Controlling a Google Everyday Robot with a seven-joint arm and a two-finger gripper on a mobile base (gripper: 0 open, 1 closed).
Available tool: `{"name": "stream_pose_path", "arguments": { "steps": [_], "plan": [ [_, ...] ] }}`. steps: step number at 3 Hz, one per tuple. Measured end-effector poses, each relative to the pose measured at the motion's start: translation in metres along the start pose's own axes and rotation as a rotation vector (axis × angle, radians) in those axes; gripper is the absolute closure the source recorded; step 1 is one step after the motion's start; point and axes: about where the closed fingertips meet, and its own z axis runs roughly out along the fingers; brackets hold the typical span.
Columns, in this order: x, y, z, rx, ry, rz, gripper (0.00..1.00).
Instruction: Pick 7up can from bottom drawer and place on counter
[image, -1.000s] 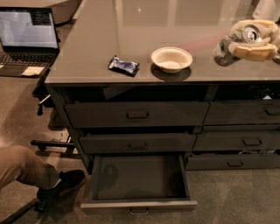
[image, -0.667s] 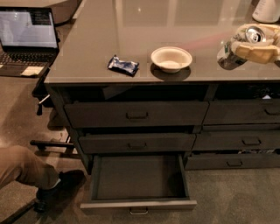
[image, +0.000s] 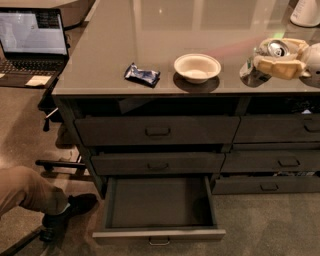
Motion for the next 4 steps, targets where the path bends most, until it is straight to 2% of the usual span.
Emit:
{"name": "stream_pose_path", "arguments": {
  "steps": [1,2,3,4],
  "plan": [
    [0.006,-0.005,0.011,0.048,0.05,-0.012,1.0],
    [0.025,-0.017,0.033,0.146,0.132,-0.026,1.0],
    [0.043,-0.037,0.053,0.259,0.161,-0.009,1.0],
    [0.048,-0.085,0.067,0.408,0.161,-0.017,1.0]
  ]
}}
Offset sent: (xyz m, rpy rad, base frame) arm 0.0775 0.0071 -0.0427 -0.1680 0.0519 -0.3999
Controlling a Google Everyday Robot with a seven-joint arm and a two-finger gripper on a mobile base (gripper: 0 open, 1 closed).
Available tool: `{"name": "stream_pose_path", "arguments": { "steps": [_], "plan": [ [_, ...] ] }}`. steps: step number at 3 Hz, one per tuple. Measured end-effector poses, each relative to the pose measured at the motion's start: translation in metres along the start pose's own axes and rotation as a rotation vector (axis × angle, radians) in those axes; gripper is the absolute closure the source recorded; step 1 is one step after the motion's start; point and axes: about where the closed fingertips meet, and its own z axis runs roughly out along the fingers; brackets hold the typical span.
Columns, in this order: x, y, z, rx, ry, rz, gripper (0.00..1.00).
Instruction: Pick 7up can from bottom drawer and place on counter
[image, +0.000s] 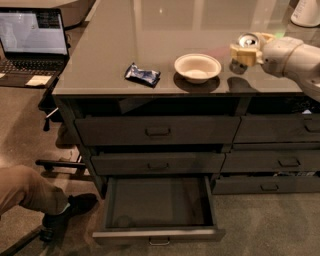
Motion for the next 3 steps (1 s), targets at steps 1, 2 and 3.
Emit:
{"name": "stream_pose_path", "arguments": {
  "steps": [1,2,3],
  "plan": [
    [-0.018,-0.048,0.03,0.121,-0.026,-0.03,1.0],
    [-0.039,-0.079,0.059,0.167,-0.057,-0.038,1.0],
    [-0.044,-0.079,0.098,0.124,-0.07,0.017,1.0]
  ]
}}
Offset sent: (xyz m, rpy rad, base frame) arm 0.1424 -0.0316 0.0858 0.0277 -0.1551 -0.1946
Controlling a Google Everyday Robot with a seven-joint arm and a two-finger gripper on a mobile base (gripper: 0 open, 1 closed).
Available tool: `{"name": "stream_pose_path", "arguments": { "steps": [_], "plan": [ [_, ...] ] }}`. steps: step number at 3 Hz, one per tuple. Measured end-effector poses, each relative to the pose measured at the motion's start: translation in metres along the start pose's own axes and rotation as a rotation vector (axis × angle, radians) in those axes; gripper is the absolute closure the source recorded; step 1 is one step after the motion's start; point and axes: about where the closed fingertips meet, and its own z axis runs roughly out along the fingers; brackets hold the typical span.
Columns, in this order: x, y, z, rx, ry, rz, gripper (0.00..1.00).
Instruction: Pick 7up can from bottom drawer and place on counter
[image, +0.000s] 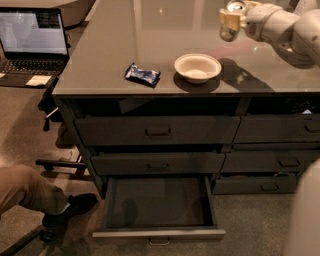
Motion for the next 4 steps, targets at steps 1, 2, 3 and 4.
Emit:
{"name": "stream_pose_path", "arguments": {
  "steps": [1,2,3,4],
  "plan": [
    [0.011,0.018,0.033,-0.1,0.006,0.098,1.0],
    [0.014,0.037,0.054,-0.201,-0.012,0.158,1.0],
    [0.007,0.057,0.066,-0.289,-0.043,0.178,1.0],
    [0.005,0.075,0.072,-0.358,-0.049,0.18,1.0]
  ]
}}
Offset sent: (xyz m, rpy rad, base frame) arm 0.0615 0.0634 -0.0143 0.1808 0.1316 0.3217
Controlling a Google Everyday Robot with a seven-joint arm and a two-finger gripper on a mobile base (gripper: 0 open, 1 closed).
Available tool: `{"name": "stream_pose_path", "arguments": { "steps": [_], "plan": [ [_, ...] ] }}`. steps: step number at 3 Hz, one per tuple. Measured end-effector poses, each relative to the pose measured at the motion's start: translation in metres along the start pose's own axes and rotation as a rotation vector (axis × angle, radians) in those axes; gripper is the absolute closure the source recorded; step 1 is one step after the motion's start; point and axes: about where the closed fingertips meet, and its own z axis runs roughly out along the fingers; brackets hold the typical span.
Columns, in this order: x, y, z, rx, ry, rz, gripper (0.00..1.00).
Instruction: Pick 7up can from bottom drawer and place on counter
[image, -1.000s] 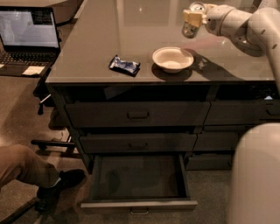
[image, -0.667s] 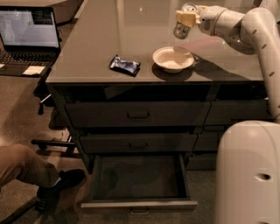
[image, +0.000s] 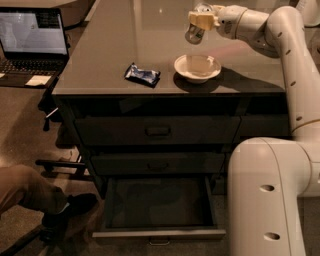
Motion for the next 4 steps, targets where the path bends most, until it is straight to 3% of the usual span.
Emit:
{"name": "stream_pose_path", "arguments": {
  "steps": [1,3,4],
  "plan": [
    [0.0,0.013,0.011,-0.042,0.012,-0.001,1.0],
    [-0.039,0.036,0.028,-0.031,0.053,-0.104,1.0],
    [-0.053,0.059,0.036,-0.038,0.069,-0.144,1.0]
  ]
}}
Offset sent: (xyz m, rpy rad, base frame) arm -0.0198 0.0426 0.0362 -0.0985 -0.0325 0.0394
